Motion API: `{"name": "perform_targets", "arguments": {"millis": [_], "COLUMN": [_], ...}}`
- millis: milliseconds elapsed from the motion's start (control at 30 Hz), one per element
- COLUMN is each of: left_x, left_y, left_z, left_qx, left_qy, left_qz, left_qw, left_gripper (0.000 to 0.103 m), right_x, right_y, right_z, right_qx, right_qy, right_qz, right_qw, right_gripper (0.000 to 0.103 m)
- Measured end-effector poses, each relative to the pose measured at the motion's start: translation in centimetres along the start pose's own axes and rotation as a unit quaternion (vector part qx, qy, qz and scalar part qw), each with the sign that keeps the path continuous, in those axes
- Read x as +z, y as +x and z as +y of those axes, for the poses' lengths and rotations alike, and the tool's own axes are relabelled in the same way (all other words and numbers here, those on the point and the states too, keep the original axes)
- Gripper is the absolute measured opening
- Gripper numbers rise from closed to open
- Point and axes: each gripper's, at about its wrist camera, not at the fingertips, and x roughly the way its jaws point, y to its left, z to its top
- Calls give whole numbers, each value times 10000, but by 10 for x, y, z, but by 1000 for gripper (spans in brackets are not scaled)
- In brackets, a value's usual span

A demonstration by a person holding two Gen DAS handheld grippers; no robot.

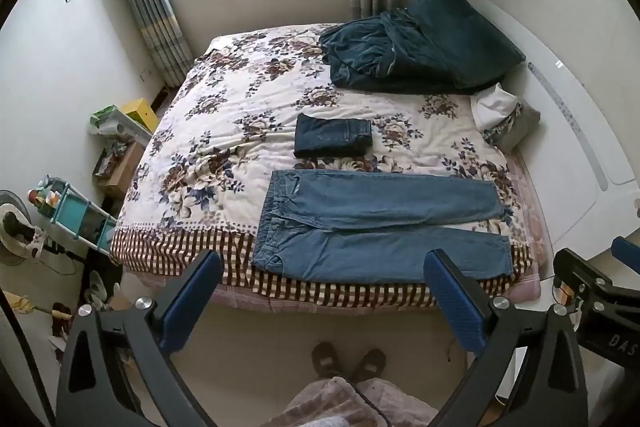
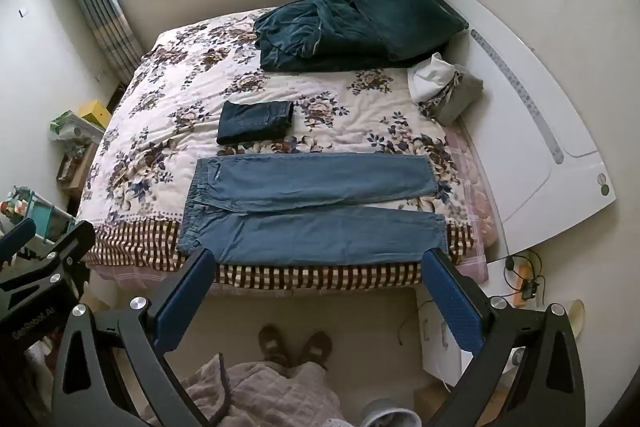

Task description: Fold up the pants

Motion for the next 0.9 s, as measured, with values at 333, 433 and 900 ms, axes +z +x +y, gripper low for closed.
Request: {"name": "perform_targets", "arguments": {"millis": [333,433,900], "left_x": [0,1,3], "left_y": [2,2,2], "left_z": [-1,-1,-3], "left_qx": [35,42,28], "left_qy": [43,41,15], "left_qz": [37,45,41], "left_qw": [10000,10000,10000], "left_gripper": [103,103,103], "right_x": [0,-1,-2], "right_y": [1,1,4], "right_z": [2,4,13], "right_qx": [36,48,137], "right_qy": [21,13,-24], "right_qz": [11,21,76], "right_qw": [10000,10000,9999], "right_gripper": [103,103,103]}}
